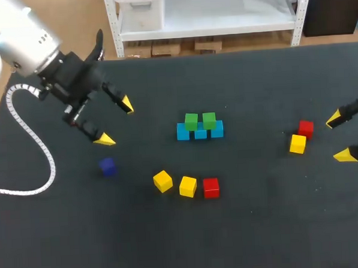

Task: Place the blue cubes, place green cubes on the blue cubes, place the yellow cubes on the green cubes, then place the red cubes on the yellow cubes, and place purple cube on the red cubes.

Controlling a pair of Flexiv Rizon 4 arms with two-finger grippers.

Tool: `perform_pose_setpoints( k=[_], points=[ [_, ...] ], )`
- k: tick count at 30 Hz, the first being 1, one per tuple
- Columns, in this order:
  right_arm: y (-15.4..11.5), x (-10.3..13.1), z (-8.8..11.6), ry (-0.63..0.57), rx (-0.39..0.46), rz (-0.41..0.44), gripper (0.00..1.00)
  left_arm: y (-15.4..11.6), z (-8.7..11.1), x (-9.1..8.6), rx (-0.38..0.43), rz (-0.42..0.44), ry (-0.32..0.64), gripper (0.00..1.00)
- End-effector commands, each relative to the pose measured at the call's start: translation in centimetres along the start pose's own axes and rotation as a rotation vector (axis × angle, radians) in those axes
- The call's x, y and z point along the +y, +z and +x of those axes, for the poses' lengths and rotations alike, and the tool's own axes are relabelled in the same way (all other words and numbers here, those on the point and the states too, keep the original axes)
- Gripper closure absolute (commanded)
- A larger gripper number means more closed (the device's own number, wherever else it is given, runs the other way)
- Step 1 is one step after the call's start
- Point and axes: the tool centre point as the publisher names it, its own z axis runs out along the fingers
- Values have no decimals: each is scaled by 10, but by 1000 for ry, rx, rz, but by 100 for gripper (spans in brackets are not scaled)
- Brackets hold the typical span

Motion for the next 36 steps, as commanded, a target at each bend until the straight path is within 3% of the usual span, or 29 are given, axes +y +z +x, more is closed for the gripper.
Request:
perform_pose_setpoints(
  k=[1, 8, 20, 29, 36],
  points=[
    [0, 0, 0, -1, -3, 0, 0, 12, -14, -5, 45, 10, 3, 0],
    [0, 0, 0, -1, -3, 0, 0, 33, -32, -12, 114, -11, -87, 0],
    [0, 0, 0, -1, -3, 0, 0, 76, -70, -33, 288, 35, 17, 0],
    [0, 0, 0, -1, -3, 0, 0, 105, -86, -51, 310, 93, 20, 0],
    [0, 0, 0, -1, -3, 0, 0, 130, -84, -51, 335, 107, -17, 0]
  ],
)
